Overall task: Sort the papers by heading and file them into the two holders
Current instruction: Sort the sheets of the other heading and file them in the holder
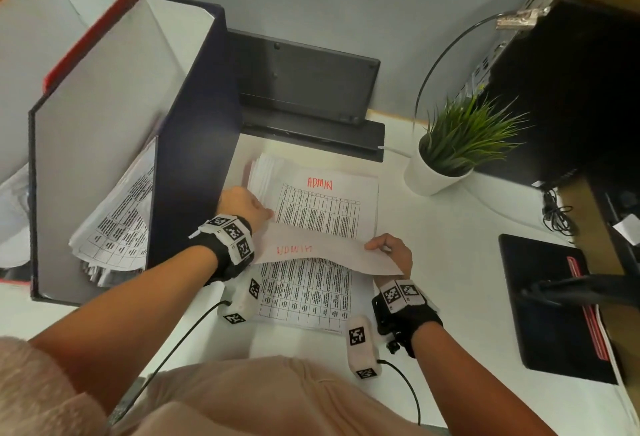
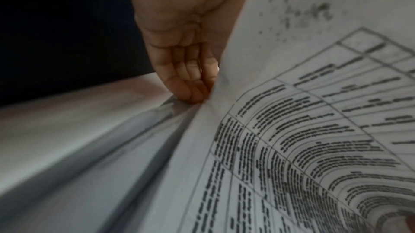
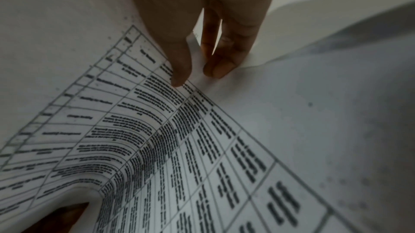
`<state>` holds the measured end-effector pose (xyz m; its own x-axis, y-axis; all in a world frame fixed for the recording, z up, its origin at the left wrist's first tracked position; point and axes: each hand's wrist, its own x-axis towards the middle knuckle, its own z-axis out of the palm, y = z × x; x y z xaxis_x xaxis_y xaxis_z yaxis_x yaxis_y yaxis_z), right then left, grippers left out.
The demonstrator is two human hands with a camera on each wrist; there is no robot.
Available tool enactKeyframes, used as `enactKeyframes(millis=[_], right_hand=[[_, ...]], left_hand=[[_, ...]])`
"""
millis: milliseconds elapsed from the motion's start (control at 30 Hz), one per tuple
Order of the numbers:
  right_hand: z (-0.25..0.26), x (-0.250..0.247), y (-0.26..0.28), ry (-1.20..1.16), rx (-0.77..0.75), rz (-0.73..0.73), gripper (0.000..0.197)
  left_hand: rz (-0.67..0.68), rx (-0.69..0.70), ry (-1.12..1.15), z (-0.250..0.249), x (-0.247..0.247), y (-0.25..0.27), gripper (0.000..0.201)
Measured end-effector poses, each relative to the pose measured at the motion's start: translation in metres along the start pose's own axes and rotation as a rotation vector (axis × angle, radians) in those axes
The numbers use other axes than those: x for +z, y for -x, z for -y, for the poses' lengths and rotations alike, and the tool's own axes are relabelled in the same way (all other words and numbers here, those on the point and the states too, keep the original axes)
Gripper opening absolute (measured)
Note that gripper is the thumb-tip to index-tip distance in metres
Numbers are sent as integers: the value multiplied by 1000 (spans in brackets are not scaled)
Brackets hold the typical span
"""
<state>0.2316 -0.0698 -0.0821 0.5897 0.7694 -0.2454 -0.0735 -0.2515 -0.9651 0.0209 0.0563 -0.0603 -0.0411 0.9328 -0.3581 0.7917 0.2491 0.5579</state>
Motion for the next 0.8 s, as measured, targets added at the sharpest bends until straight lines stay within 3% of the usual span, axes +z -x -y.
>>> enactKeyframes(millis=[133,200,267,367,400,533,567,667,800], right_hand=[[3,1,-7,-347,224,1,58],[3,2,-7,-351,268,-20,56],[2,1,-6,-177,197,-53,48],[0,0,-8,250,47,-81,33],[1,0,-8,288,39,-81,29],[6,1,-9,170,149,-10,62],[6,0,-10,196,157,15,57],[6,-3,-10,291,145,91,15],[3,-8,-15,198,194,101,38]], left_hand=[[-45,146,-11,3,1,2,10],[-84,278,63,3,2,5,7],[-81,319,213,3,3,12,11],[-33,260,441,9,5,16,25],[-11,231,497,12,5,16,29],[79,145,496,19,3,12,30],[81,128,485,19,3,11,34],[63,79,497,16,1,9,37],[-6,-68,369,10,-6,1,20]])
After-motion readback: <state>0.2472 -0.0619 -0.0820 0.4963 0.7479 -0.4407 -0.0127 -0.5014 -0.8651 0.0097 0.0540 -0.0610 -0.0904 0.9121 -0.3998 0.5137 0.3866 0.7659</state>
